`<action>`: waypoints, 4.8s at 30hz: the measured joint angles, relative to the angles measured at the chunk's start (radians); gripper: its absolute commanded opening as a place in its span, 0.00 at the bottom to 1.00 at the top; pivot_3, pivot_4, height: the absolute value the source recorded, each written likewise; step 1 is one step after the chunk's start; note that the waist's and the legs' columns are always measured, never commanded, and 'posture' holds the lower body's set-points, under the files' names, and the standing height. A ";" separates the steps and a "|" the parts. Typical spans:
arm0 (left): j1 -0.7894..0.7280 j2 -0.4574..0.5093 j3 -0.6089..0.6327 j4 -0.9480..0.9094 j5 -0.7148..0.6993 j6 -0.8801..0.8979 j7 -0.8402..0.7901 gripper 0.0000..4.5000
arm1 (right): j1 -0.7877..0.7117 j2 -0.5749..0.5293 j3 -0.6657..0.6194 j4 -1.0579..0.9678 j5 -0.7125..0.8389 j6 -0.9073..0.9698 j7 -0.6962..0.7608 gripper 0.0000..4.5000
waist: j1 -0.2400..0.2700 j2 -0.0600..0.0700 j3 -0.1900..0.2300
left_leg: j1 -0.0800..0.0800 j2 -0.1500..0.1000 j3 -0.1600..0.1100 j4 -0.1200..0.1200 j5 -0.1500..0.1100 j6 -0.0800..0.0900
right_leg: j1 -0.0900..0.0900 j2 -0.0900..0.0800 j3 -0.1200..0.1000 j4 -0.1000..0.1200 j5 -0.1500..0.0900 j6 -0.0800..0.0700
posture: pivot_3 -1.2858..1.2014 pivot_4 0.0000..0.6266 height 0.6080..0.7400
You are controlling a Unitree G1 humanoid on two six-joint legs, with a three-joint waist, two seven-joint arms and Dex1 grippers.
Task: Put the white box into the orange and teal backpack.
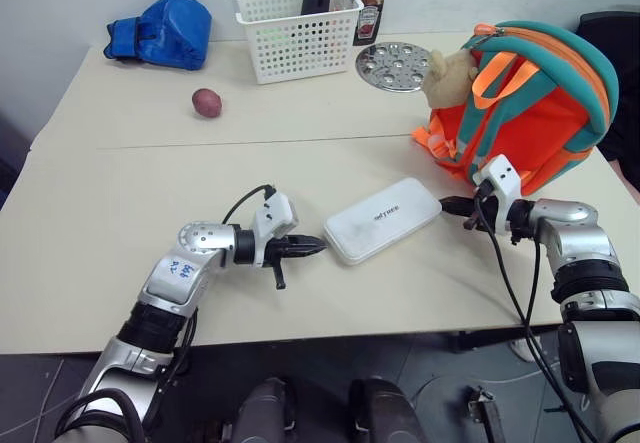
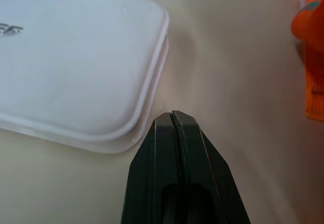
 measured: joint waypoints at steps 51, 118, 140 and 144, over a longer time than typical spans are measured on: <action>-0.294 0.052 0.242 0.432 -0.237 0.845 -0.047 0.99 | 0.134 -0.030 0.119 -0.315 -0.043 -0.043 0.209 0.00 | 0.001 -0.004 0.002 | 0.002 -0.001 -0.003 0.004 0.000 -0.002 | 0.000 0.000 -0.001 0.009 0.000 0.001 | 0.52 0.24 1.00; 0.099 -0.082 0.845 -0.596 -0.709 0.896 0.379 0.30 | 0.004 0.128 -0.347 -0.415 0.323 0.452 -0.468 1.00 | -0.004 -0.007 0.003 | 0.001 -0.001 -0.005 0.003 0.000 -0.004 | 0.000 0.000 0.001 0.008 -0.001 0.000 | 0.52 0.24 1.00; 0.191 0.064 0.774 -0.493 -0.753 0.673 0.470 0.30 | -0.150 0.185 -0.264 -0.179 0.272 0.227 -0.198 0.00 | -0.002 -0.007 0.003 | -0.001 0.000 -0.006 -0.001 0.001 -0.003 | 0.000 0.000 0.000 0.004 -0.001 0.000 | 0.52 0.24 1.00; 0.185 0.115 0.765 -0.446 -0.748 0.630 0.460 0.30 | -0.060 0.111 -0.217 -0.448 0.378 0.464 -0.065 0.00 | 0.000 -0.007 0.003 | -0.001 -0.001 -0.007 -0.002 0.001 -0.003 | -0.001 0.000 0.000 0.004 -0.001 0.000 | 0.52 0.24 1.00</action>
